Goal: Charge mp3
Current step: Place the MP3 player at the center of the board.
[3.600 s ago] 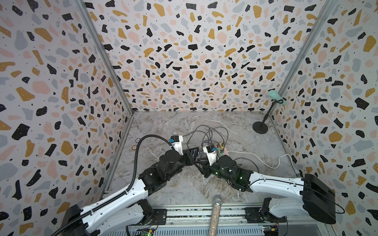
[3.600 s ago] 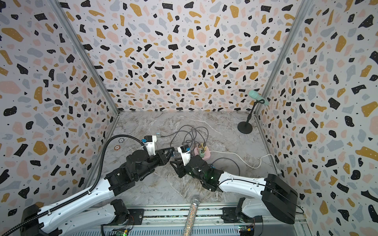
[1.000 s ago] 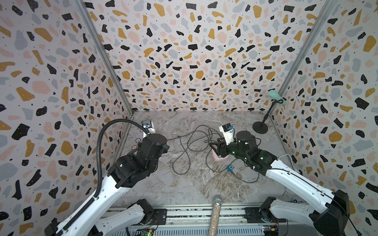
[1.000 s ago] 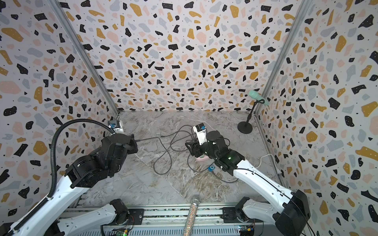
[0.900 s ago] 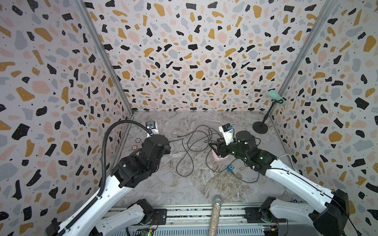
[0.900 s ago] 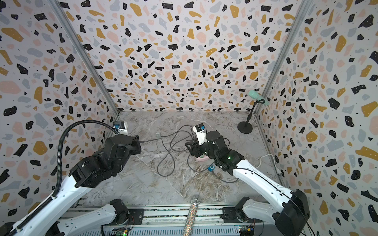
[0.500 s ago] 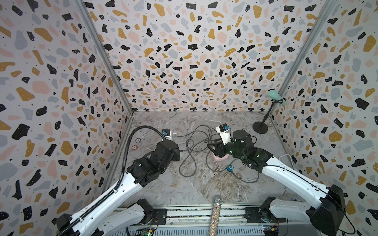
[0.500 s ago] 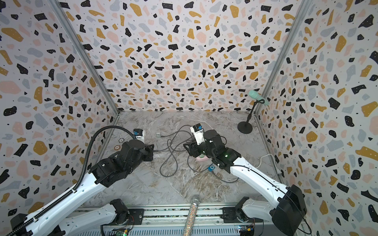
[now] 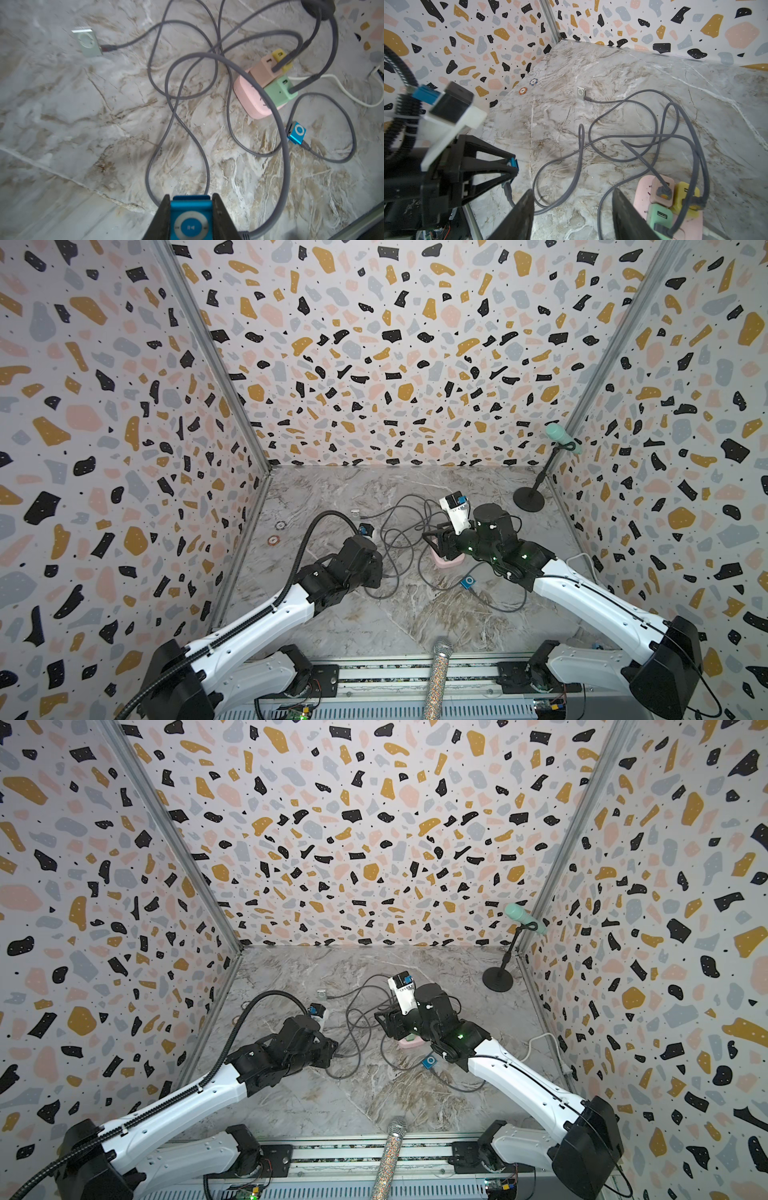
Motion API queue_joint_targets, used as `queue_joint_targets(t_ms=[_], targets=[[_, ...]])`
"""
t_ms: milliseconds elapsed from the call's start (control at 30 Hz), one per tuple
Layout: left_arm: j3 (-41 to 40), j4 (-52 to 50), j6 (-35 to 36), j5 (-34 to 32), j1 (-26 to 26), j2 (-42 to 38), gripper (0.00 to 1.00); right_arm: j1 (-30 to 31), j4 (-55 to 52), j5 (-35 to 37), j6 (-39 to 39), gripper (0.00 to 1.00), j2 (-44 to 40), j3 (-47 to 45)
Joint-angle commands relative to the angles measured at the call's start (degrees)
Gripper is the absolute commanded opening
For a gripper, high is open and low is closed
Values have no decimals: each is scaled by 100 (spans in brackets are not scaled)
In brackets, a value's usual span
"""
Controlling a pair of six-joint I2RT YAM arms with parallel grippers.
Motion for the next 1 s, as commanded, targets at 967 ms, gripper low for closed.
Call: queue_joint_targets(t_ms=[967], targets=[[112,520,633,174,35,2409,16,-196,-157,-341,-137,59,275,75]])
